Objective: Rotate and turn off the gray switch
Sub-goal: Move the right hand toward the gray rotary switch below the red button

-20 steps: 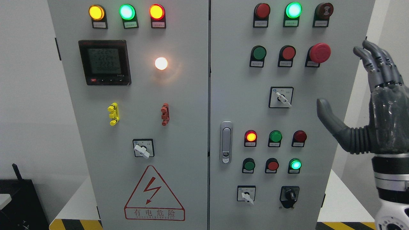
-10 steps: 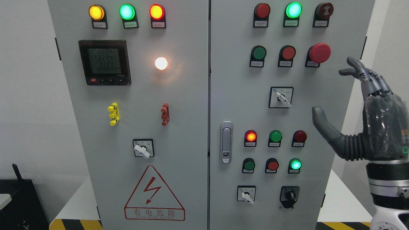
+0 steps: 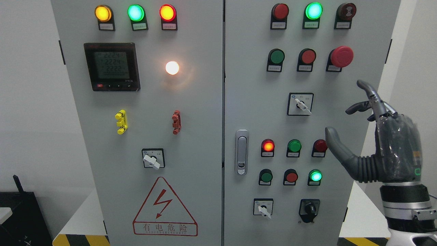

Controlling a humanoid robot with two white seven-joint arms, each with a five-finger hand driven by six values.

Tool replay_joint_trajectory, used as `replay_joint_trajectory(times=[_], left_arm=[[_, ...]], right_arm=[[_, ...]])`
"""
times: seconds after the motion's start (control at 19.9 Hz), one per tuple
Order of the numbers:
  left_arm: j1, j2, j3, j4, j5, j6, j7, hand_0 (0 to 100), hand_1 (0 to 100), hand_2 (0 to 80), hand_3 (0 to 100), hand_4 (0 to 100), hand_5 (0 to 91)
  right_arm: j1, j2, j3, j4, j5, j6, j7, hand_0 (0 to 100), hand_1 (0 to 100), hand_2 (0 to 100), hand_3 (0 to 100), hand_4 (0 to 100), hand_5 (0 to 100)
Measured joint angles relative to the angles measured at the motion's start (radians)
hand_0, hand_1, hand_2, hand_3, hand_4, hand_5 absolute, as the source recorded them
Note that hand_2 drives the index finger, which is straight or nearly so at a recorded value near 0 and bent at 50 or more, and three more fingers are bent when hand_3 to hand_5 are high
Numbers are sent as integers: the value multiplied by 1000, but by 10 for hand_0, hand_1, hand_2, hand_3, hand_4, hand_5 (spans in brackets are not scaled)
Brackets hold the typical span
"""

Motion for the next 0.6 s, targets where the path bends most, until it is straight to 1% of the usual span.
replay_joint_trajectory(times=[0.05,0.2,0.25,0.35,0.45,0.6], left_arm=[[0,0,0,0,0,0,-1,120,389,0,0,0,0],[0,0,0,0,0,0,-1,120,389,0,0,0,0],[0,0,0,0,0,0,-1,120,389,0,0,0,0],[0,0,0,0,0,0,-1,120,389,0,0,0,0],[0,0,0,0,0,0,-1,120,389,0,0,0,0],[0,0,0,0,0,0,-2,120,389,0,0,0,0]], right_arm=[[1,2,3,5,3,10,0,153,410,299,540,578,728],[2,6,18,19,10,34,0,100,411,330,530,589,735],[2,7,22,23,12,37,0,95,411,334,531,594,740],[-1,11,30,32,16,49,0,87,409,358,564,650,806],[-9,16,36,40,26,69,0,80,407,375,577,669,839],[-29,25,44,54,41,96,0,65,395,405,593,681,852]])
